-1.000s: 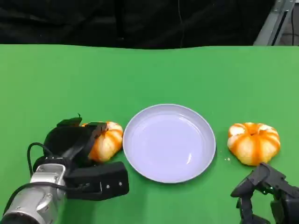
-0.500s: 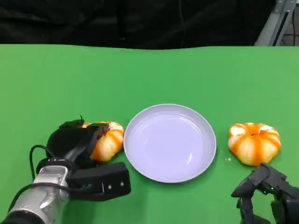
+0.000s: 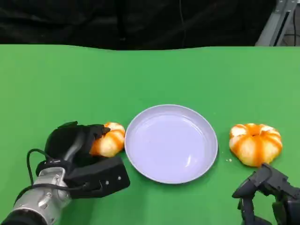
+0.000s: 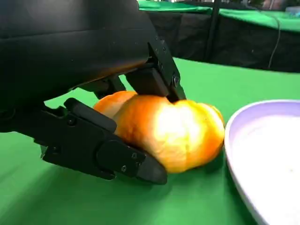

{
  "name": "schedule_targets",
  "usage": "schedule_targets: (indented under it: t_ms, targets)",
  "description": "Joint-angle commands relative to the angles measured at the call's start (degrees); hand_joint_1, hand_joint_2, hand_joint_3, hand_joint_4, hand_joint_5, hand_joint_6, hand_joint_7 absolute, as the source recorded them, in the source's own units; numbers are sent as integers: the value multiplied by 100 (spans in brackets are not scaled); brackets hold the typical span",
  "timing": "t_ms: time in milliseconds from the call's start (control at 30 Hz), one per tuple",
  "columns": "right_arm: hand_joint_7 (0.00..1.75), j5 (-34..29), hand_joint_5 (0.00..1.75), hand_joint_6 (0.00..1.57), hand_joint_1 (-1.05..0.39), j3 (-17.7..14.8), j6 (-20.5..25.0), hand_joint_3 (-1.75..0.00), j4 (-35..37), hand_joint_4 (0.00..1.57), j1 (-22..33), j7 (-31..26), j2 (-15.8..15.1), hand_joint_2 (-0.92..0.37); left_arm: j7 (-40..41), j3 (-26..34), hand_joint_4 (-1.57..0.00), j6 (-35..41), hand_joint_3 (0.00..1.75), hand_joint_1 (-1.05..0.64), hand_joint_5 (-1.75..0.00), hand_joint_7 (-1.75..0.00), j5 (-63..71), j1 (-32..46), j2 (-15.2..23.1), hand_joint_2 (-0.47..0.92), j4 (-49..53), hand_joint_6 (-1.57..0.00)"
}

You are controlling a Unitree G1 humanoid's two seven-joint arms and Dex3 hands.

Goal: Grasp the bread from the table and place it into the plate.

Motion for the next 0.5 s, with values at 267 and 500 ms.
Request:
schedule_targets:
  t_ms: [267, 500]
  targets:
    - [152, 145, 174, 74, -13, -83, -273, -129, 240, 84, -101, -3, -99, -47, 420, 241, -62, -442, 26, 1, -175, -170, -255, -60, 169, 92, -243, -58]
    - [152, 102, 175, 75, -12, -82, -187, -125, 143, 84, -53, -28, -78, -49, 290, 429, -65, -310, 31, -3, -175, -166, -297, -72, 286, 89, -933, -64]
